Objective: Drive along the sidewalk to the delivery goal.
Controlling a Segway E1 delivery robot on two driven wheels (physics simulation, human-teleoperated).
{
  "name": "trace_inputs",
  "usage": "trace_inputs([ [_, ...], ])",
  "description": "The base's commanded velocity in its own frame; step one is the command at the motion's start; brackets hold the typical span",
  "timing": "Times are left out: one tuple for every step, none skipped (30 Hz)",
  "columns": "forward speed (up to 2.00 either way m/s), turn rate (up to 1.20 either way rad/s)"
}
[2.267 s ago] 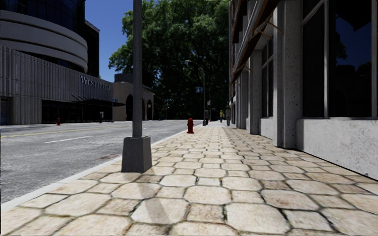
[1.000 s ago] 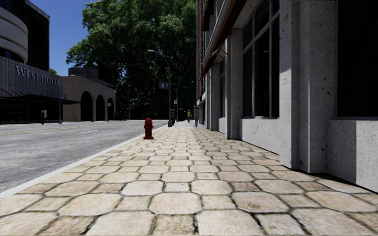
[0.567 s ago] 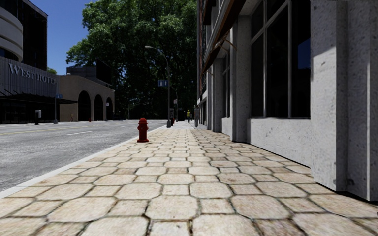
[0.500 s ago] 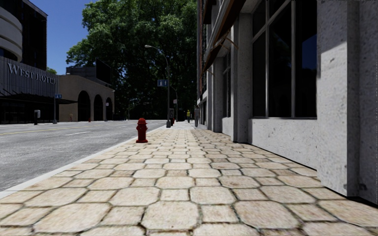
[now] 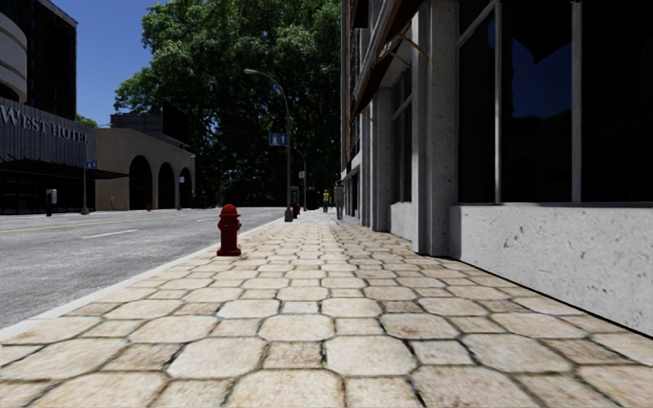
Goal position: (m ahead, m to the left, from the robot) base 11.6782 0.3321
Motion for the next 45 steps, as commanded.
trace_inputs([
  [2.00, 0.00],
  [2.00, 0.00],
  [2.00, 0.00],
  [2.00, 0.00],
  [2.00, 0.00],
  [2.00, 0.00],
  [2.00, 0.00],
  [2.00, 0.00],
  [2.00, 0.00],
  [2.00, 0.00],
  [2.00, 0.00],
  [2.00, 0.00],
  [2.00, 0.00],
  [2.00, 0.00],
  [2.00, 0.00],
  [2.00, 0.00],
  [2.00, 0.00],
  [2.00, 0.00],
  [2.00, 0.00],
  [2.00, 0.00],
  [2.00, 0.00],
  [2.00, 0.00],
  [2.00, 0.00],
  [2.00, 0.00],
  [2.00, 0.20],
  [2.00, 0.59],
  [2.00, 0.68],
  [2.00, 0.70],
  [2.00, 0.70],
  [2.00, 0.23],
  [2.00, 0.07],
  [2.00, 0.01],
  [2.00, 0.00],
  [2.00, 0.00],
  [2.00, 0.00],
  [2.00, 0.00],
  [2.00, 0.00],
  [2.00, 0.00],
  [2.00, 0.00],
  [2.00, 0.00],
  [2.00, 0.00],
  [2.00, 0.00],
  [2.00, 0.00],
  [2.00, 0.00],
  [2.00, 0.00],
])
